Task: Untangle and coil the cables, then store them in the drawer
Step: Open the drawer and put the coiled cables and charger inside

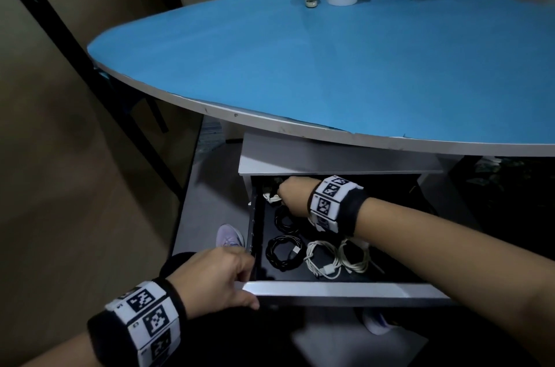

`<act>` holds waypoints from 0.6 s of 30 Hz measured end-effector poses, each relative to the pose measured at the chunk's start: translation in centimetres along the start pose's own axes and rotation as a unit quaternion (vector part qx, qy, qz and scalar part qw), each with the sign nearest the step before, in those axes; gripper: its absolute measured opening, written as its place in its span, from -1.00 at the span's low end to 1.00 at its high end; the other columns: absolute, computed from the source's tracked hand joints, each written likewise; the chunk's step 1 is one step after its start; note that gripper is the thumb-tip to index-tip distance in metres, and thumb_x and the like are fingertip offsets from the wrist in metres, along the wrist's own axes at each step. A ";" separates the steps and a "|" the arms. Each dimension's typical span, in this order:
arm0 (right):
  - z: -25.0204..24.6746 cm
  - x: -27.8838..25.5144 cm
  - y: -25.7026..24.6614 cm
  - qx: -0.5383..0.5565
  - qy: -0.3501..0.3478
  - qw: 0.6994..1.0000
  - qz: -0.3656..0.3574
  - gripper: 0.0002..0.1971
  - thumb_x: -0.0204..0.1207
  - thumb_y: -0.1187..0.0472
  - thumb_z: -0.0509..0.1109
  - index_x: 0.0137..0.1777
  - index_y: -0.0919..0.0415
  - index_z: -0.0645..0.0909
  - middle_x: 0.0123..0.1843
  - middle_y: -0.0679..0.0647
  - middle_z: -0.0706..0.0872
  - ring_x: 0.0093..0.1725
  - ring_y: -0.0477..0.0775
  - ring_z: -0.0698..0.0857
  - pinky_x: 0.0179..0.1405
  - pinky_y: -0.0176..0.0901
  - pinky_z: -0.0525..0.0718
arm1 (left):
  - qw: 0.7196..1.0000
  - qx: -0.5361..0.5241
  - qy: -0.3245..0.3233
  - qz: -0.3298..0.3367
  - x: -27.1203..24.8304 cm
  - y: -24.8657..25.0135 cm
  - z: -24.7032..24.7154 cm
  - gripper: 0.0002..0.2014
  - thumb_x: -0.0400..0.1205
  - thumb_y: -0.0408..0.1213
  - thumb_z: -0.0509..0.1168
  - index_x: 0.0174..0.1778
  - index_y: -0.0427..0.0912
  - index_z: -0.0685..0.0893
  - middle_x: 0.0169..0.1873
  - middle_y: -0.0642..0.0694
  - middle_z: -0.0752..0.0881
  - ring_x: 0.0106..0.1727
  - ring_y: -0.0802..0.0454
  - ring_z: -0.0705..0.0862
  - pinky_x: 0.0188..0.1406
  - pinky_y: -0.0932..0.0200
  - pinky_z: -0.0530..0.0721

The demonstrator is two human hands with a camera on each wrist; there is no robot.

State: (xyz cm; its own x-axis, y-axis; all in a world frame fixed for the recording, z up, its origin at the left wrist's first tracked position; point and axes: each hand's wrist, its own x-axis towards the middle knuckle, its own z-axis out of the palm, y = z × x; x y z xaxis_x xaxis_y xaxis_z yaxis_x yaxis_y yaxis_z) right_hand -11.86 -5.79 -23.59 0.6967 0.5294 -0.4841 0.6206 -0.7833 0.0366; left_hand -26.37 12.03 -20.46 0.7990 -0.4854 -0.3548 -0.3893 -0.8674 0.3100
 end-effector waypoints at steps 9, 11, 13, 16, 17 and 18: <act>-1.4 -14.8 2.6 0.097 0.106 0.988 -0.055 -0.75 0.61 0.04 0.19 -0.05 0.15 0.65 -0.05 0.16 0.73 -0.01 0.22 0.67 0.02 0.05 0.63 | 0.970 0.176 0.137 0.101 2.3 1.1 1.2 -0.58 0.04 -0.11 0.57 -0.27 0.09 0.53 -0.35 0.14 0.51 -0.35 0.13 0.55 -0.50 0.27 0.46; 0.2 -17.4 3.6 0.077 0.082 0.993 -0.044 -0.73 0.63 0.03 0.18 -0.02 0.16 0.65 -0.01 0.14 0.74 0.03 0.18 0.67 0.03 -0.04 0.56 | 0.961 0.186 0.148 0.139 3.9 1.7 2.4 -0.58 0.10 -0.22 0.55 -0.19 0.03 0.55 -0.20 0.09 0.56 -0.18 0.08 0.58 -0.35 0.20 0.58; 2.3 -20.0 4.9 0.071 0.040 0.997 -0.011 -0.71 0.64 -0.01 0.17 0.02 0.15 0.63 0.05 0.12 0.72 0.08 0.14 0.66 0.02 -0.11 0.49 | 0.941 0.231 0.156 0.190 5.6 2.1 3.2 -0.68 0.31 -0.25 0.47 -0.08 0.00 0.55 0.06 0.01 0.62 0.17 -0.03 0.60 0.07 0.07 0.57; 6.6 -23.3 8.1 0.085 -0.027 0.993 0.081 -0.73 0.61 -0.07 0.18 0.03 0.08 0.59 0.10 0.06 0.69 0.15 0.05 0.65 0.09 -0.16 0.50 | 0.906 0.318 0.153 0.234 8.2 2.9 4.4 -0.66 0.55 -0.20 0.15 0.21 -0.13 0.63 0.37 -0.16 0.57 0.47 -0.14 0.47 0.42 -0.04 0.29; 8.1 -24.6 9.3 0.089 -0.035 0.989 0.112 -0.72 0.61 -0.10 0.17 0.07 0.05 0.58 0.13 0.02 0.67 0.20 0.01 0.64 0.13 -0.19 0.50 | 0.905 0.335 0.146 0.219 8.9 3.3 4.8 -0.55 0.55 -0.16 0.07 0.30 -0.21 0.59 0.41 -0.22 0.53 0.50 -0.16 0.42 0.47 -0.08 0.21; 10.1 -25.8 10.7 0.080 -0.015 0.988 0.135 -0.69 0.61 -0.12 0.16 0.16 0.03 0.56 0.18 -0.01 0.63 0.25 -0.03 0.61 0.19 -0.26 0.49 | 0.909 0.338 0.140 0.201 9.5 3.5 5.2 -0.47 0.54 -0.13 0.00 0.37 -0.26 0.54 0.44 -0.23 0.50 0.51 -0.15 0.38 0.52 -0.09 0.14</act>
State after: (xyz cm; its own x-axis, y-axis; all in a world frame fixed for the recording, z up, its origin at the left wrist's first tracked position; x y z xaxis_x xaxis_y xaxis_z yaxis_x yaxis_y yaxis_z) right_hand -26.77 -31.13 -19.51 0.8162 0.2871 -0.5013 0.3483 -0.9369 0.0306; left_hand -22.48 3.81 -27.32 0.5788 -0.8129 -0.0651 -0.7920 -0.5414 -0.2821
